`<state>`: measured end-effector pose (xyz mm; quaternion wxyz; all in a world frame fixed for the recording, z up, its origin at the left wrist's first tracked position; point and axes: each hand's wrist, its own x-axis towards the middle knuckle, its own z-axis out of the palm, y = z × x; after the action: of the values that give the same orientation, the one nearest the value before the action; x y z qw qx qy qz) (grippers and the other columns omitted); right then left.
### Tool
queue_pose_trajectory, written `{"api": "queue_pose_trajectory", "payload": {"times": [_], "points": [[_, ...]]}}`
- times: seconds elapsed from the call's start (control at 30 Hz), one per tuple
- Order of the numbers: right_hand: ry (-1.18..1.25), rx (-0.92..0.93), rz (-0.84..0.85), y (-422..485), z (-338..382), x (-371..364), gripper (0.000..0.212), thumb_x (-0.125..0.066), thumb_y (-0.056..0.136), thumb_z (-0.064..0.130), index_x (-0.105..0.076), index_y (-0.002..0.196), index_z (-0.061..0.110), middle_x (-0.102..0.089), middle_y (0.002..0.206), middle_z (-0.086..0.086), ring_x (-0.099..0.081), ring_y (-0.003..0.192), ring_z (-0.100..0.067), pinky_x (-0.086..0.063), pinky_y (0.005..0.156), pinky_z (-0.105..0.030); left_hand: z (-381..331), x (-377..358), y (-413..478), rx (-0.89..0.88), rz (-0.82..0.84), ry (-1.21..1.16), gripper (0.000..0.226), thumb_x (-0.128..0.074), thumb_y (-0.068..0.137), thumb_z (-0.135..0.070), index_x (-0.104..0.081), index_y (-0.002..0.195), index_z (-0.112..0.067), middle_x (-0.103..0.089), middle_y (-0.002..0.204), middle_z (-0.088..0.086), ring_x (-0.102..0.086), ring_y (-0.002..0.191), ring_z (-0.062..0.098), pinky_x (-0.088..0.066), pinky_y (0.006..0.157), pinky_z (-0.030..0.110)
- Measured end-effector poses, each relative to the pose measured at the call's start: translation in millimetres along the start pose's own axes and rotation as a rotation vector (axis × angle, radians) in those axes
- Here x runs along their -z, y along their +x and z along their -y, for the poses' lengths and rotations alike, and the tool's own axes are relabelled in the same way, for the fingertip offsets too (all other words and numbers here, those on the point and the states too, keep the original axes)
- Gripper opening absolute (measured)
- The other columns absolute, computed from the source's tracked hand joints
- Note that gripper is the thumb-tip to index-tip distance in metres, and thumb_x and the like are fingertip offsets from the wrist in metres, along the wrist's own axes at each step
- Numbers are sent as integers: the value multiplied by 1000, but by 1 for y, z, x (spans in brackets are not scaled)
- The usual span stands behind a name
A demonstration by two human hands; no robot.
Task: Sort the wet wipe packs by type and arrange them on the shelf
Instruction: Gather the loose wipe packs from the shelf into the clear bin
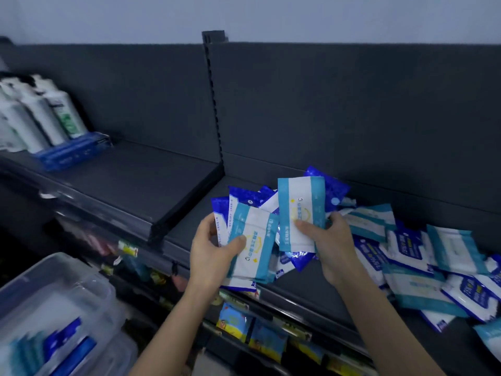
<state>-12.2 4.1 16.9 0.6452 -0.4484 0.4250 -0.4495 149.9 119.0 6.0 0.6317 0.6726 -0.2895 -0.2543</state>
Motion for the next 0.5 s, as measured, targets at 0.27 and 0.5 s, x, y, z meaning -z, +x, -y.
{"api": "queue_pose_trajectory", "payload": {"times": [0.27,0.5], "points": [[-99,-54,134,-32,-32,-116,39,-77,74,2,-57,107,9,-71,98,-8,-72,82,-21,-58,63,-33,16,124,13,12,-140,-2,49,-76,74,-2,-58,111,-29,-70,93,-17,-68,85,5,-57,66,24],[-266,-110,263,-71,-89,-233,42,-79,72,6,-52,104,1,-69,97,-9,-70,82,-21,-57,65,-35,43,248,13,63,-309,-5,45,-72,77,-1,-55,109,-28,-66,96,-16,-67,74,-5,-53,57,17]]}}
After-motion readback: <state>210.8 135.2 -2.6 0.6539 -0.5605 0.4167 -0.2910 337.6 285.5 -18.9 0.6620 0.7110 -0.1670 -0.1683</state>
